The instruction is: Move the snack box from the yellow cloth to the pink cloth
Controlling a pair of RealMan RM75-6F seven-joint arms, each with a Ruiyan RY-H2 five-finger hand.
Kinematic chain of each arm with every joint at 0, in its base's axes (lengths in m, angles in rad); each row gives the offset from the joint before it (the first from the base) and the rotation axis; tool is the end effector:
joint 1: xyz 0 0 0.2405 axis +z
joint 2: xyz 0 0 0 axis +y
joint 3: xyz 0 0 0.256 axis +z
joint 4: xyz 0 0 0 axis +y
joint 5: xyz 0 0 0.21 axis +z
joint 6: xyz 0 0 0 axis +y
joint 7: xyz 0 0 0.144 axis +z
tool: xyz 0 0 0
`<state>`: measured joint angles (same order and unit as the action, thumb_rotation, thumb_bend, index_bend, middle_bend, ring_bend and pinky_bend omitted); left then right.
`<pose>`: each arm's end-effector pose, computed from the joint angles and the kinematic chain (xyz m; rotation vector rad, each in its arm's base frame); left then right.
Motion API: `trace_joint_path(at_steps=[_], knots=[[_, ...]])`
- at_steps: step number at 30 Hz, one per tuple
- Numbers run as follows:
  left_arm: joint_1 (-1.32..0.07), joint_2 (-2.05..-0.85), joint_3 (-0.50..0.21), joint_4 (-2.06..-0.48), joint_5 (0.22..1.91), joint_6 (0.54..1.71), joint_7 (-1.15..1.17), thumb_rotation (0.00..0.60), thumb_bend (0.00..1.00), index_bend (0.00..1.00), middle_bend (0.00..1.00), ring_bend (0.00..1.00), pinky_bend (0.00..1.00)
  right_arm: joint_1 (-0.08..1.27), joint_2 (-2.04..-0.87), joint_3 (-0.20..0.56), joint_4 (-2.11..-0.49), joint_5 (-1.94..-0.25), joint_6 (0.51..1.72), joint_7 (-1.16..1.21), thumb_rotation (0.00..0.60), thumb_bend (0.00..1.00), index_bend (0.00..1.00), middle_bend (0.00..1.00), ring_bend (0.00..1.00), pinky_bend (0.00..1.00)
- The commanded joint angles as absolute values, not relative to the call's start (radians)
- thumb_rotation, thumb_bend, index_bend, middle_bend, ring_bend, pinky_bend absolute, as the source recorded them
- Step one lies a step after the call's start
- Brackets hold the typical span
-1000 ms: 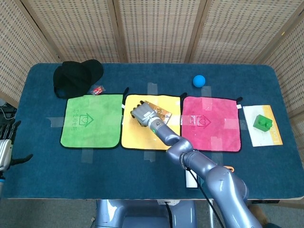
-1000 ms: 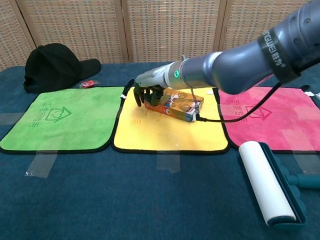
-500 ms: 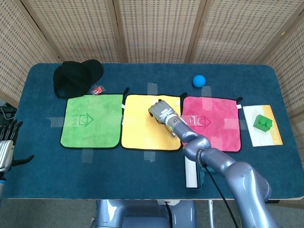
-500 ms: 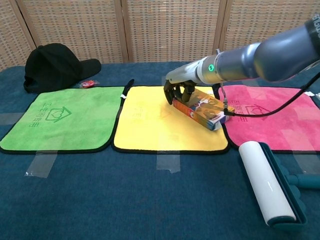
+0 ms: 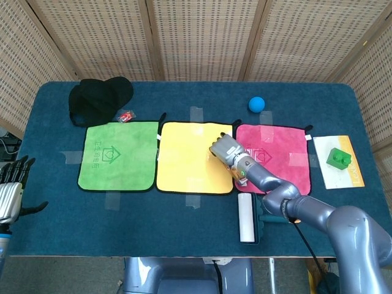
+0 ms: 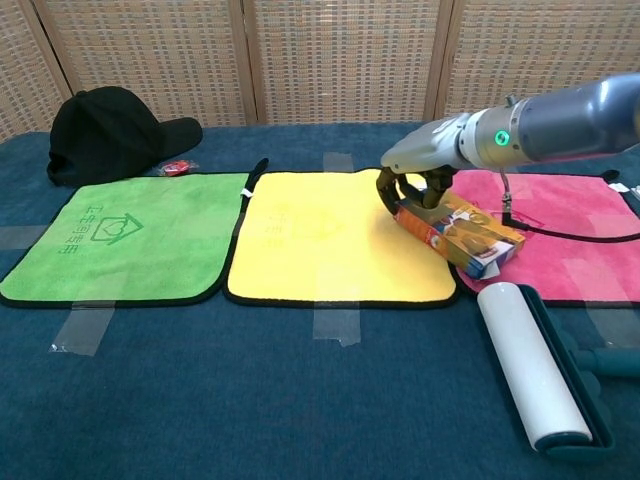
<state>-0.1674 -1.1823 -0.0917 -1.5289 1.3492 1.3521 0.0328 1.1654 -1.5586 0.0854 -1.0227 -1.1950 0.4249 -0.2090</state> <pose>-0.3291 0.2164 0.1437 -1.3559 -0.9544 -0.8107 -0.1072 -0.4499 -0.0281 2.2653 -0.5596 0.4739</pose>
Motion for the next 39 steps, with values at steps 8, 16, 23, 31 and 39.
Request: trace_joint_path(at_steps=[8, 16, 23, 31, 39], knots=[[-0.167, -1.182, -0.085, -1.537, 1.365, 1.359, 0.037, 0.600, 0.00, 0.00, 0.00, 0.00, 0.00, 1.075, -1.472, -0.006, -1.118, -1.366, 0.560, -0.195, 0.600, 1.00, 0.42, 0.41, 0.28, 0.21], [-0.166, -1.181, -0.078, -1.545, 1.376, 1.363, 0.039, 0.600, 0.00, 0.00, 0.00, 0.00, 0.00, 1.025, -1.461, -0.075, -0.987, -1.504, 0.656, -0.185, 0.600, 1.00, 0.43, 0.42, 0.27, 0.21], [-0.164, -1.178, -0.073, -1.552, 1.388, 1.368, 0.035, 0.600, 0.00, 0.00, 0.00, 0.00, 0.00, 0.987, -1.456, -0.051, -0.871, -1.468, 0.661, -0.167, 0.600, 1.00, 0.43, 0.41, 0.26, 0.21], [-0.162, -1.174, -0.069, -1.557, 1.398, 1.373, 0.027, 0.600, 0.00, 0.00, 0.00, 0.00, 0.00, 0.950, -1.389, -0.002, -0.920, -1.452, 0.757, -0.130, 0.600, 1.00, 0.42, 0.41, 0.26, 0.21], [-0.157, -1.166, -0.069, -1.559, 1.415, 1.392, 0.012, 0.600, 0.00, 0.00, 0.00, 0.00, 0.00, 0.859, -1.282, 0.067, -1.057, -1.406, 0.927, -0.064, 0.600, 0.72, 0.29, 0.28, 0.22, 0.18]])
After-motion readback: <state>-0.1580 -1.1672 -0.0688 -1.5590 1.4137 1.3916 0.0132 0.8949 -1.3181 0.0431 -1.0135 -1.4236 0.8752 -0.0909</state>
